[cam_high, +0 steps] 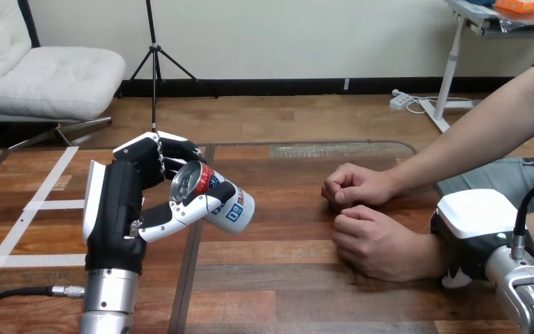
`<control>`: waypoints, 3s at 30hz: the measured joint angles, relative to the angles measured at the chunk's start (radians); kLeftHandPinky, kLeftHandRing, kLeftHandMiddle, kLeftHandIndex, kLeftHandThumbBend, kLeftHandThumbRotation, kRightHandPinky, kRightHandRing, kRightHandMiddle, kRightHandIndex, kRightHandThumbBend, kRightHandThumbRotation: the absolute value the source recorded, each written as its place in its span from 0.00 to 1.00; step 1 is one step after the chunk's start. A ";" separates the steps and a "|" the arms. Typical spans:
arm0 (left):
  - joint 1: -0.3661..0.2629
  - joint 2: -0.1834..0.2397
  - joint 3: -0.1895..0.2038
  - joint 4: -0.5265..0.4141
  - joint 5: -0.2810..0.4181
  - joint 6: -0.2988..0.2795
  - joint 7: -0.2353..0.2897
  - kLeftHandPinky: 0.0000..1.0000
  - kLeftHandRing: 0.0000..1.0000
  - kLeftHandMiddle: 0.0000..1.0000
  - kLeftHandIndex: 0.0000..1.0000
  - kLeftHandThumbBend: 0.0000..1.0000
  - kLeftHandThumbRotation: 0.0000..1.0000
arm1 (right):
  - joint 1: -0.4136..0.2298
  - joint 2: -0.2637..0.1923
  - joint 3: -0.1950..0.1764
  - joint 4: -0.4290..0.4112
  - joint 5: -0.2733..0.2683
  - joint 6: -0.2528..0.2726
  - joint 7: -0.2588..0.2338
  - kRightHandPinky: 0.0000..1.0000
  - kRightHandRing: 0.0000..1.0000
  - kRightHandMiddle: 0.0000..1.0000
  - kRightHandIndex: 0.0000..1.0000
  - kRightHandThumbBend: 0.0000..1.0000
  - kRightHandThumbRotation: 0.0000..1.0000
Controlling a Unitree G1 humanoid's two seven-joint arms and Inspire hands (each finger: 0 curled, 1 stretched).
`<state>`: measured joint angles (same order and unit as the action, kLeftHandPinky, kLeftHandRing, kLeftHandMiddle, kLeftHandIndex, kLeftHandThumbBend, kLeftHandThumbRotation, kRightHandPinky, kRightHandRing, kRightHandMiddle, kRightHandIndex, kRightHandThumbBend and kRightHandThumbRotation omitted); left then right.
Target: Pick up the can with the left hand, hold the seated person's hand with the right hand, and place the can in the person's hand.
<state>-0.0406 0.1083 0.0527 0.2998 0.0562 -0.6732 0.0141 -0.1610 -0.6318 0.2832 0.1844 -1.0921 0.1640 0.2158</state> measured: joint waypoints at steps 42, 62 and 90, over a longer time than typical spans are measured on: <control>0.000 0.000 0.002 0.000 0.013 0.000 0.006 0.32 0.38 0.44 0.43 0.66 0.00 | -0.042 -0.008 0.018 0.078 0.083 -0.053 -0.090 0.00 0.09 0.20 0.37 0.65 0.00; 0.000 0.000 0.002 0.000 0.017 0.008 0.004 0.32 0.38 0.43 0.43 0.66 0.00 | -0.015 -0.020 0.004 0.046 0.109 -0.040 -0.101 0.01 0.10 0.20 0.32 0.54 0.00; -0.003 -0.002 -0.005 0.001 0.028 0.009 -0.021 0.33 0.38 0.43 0.44 0.66 0.00 | 0.076 -0.044 -0.056 -0.165 0.151 -0.012 -0.022 0.05 0.16 0.28 0.44 0.68 0.00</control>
<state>-0.0433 0.1068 0.0476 0.3005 0.0839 -0.6644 -0.0071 -0.0852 -0.6753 0.2270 0.0191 -0.9413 0.1518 0.1939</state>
